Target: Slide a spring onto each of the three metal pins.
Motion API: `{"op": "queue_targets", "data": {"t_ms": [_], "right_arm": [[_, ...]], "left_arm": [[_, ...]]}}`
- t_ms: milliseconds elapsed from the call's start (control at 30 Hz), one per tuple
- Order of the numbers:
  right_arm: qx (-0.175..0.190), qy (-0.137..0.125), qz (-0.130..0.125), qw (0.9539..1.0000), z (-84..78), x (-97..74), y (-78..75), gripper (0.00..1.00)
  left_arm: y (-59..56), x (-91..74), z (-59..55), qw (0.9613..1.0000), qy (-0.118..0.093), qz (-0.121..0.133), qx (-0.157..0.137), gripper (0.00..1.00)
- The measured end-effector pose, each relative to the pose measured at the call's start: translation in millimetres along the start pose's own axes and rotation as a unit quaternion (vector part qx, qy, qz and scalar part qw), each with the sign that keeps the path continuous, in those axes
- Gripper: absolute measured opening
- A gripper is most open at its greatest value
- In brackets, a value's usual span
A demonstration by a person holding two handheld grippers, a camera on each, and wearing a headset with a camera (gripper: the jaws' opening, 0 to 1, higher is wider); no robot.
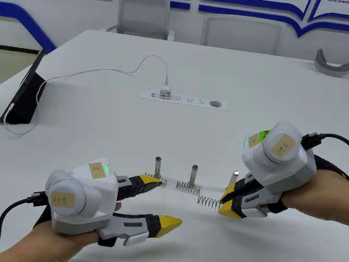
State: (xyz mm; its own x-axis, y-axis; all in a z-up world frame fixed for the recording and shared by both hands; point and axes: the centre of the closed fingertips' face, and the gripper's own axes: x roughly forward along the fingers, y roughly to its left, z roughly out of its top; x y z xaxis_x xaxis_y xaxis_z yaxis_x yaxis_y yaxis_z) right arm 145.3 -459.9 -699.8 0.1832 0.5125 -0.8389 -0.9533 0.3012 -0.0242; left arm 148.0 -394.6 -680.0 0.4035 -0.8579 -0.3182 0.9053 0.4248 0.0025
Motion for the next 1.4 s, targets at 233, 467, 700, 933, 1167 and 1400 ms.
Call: {"op": "queue_targets", "data": {"t_ms": [233, 467, 700, 933, 1167, 1400], "right_arm": [[-0.024, -0.001, 0.013, 0.9996, 9.9, 0.2, 8.3, 0.11], [-0.046, -0.001, 0.024, 0.9987, 17.9, 0.6, 16.4, 0.11], [-0.065, 0.004, 0.033, 0.9973, 20.9, 2.0, 22.4, 0.11], [-0.081, 0.007, 0.039, 0.9960, 22.6, 2.2, 26.7, 0.11], [-0.085, 0.010, 0.044, 0.9953, 22.0, 1.1, 29.1, 0.11], [-0.089, 0.006, 0.052, 0.9946, 26.7, -5.6, 31.9, 0.11]], "left_arm": [[-10.6, 10.1, 2.5, 0.9997, 0.000, -0.019, 0.012, 0.42], [-18.7, 16.1, 3.6, 0.9991, 0.002, -0.034, 0.025, 0.35], [-23.4, 18.7, 4.5, 0.9984, 0.001, -0.042, 0.037, 0.29], [-28.4, 21.0, 4.0, 0.9972, 0.003, -0.051, 0.055, 0.22], [-29.8, 22.7, 2.2, 0.9961, 0.007, -0.052, 0.071, 0.15], [-30.8, 23.0, -1.0, 0.9953, 0.015, -0.052, 0.080, 0.12]]}}
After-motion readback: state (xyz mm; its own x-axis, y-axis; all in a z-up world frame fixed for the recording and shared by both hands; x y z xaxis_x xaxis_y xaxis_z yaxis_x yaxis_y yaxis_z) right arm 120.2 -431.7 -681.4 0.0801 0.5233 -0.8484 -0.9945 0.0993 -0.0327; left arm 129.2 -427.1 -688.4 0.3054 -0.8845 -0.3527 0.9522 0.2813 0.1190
